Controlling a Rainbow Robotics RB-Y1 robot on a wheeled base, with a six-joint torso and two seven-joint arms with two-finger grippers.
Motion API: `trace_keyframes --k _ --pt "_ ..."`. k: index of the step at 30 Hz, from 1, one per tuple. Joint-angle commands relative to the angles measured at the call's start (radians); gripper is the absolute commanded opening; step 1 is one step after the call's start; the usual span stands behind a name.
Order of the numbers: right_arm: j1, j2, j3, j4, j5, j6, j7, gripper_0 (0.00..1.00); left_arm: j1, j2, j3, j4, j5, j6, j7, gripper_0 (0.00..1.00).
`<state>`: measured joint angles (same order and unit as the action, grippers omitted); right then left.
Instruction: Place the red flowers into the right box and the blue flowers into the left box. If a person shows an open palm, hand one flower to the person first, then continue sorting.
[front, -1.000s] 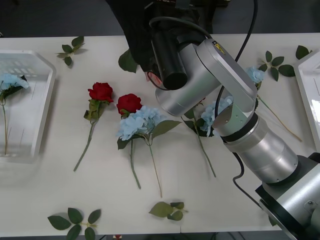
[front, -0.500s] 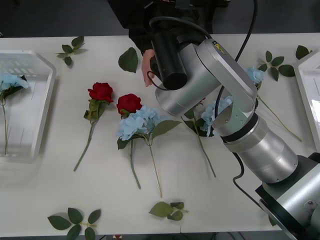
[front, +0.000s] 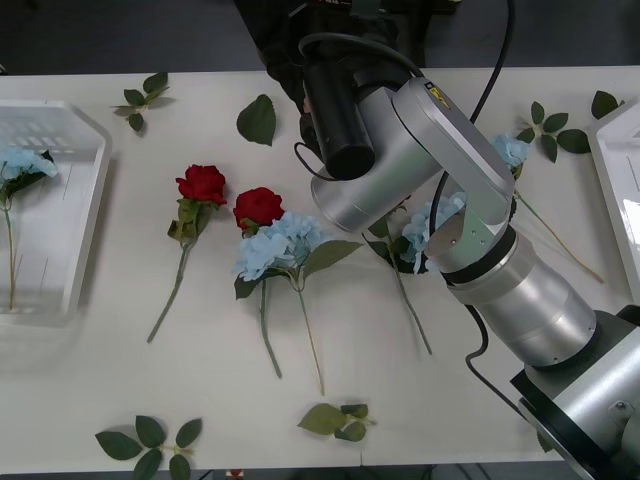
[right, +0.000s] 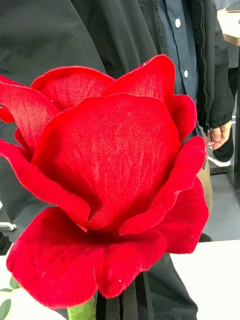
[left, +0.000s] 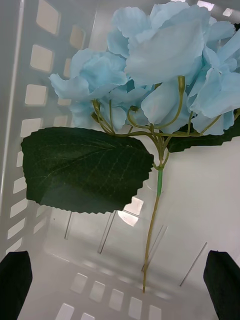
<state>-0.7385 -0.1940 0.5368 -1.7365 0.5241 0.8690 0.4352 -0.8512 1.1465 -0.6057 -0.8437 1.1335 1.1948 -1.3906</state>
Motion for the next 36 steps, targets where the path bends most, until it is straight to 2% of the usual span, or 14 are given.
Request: trace_keyframes --k 1,3,5,6,7,8,9,17,20,25,29,33,36 --pt "-0.045 0.024 -0.003 -0.018 0.01 -0.013 -0.029 0.0 -0.031 0.006 0.023 -0.001 -0.014 -0.007 -0.013 1.0" --pt "-0.045 0.024 -0.003 -0.018 0.011 -0.013 -0.029 0.04 -0.031 0.006 0.023 -0.001 -0.014 -0.007 -0.013 1.0" --pt "-0.045 0.024 -0.003 -0.018 0.01 -0.013 -0.029 0.44 -0.031 0.006 0.023 -0.001 -0.014 -0.006 -0.014 1.0" --pt "-0.045 0.024 -0.003 -0.018 0.01 -0.013 -0.029 0.61 -0.031 0.006 0.023 -0.001 -0.014 -0.007 -0.014 1.0" --pt "-0.045 0.024 -0.003 -0.018 0.01 -0.015 -0.029 0.72 -0.031 0.007 0.023 -0.001 -0.014 -0.007 -0.014 1.0" --pt "-0.045 0.024 -0.005 -0.018 0.01 -0.015 -0.03 0.93 -0.031 0.006 0.023 -0.001 -0.014 -0.007 -0.016 1.0" --pt "-0.045 0.024 -0.005 -0.018 0.01 -0.016 -0.03 1.0 -0.031 0.006 0.023 -0.001 -0.015 -0.006 -0.016 1.0" --pt "-0.045 0.024 -0.006 -0.018 0.008 -0.019 -0.033 1.0 -0.031 0.006 0.023 -0.001 -0.017 -0.007 -0.019 1.0" --pt "-0.045 -0.007 -0.006 -0.026 -0.044 -0.031 -0.036 1.0 -0.028 0.006 0.023 -0.001 -0.017 -0.007 -0.021 1.0" --pt "-0.045 -0.177 -0.017 -0.078 -0.314 -0.067 -0.035 1.0 -0.026 0.006 0.024 -0.014 -0.008 -0.004 -0.034 1.0" --pt "-0.036 -0.338 -0.078 -0.095 -0.668 -0.082 -0.018 1.0 -0.026 0.006 0.055 -0.038 0.005 0.049 -0.047 1.0" --pt "-0.01 -0.406 -0.164 -0.074 -0.917 -0.028 0.0 1.0 -0.026 0.006 0.107 -0.071 0.017 0.149 -0.051 1.0" --pt "0.011 -0.45 -0.251 -0.029 -1.147 0.035 0.189 1.0 0.003 0.006 0.147 -0.15 0.017 0.221 -0.03 1.0"
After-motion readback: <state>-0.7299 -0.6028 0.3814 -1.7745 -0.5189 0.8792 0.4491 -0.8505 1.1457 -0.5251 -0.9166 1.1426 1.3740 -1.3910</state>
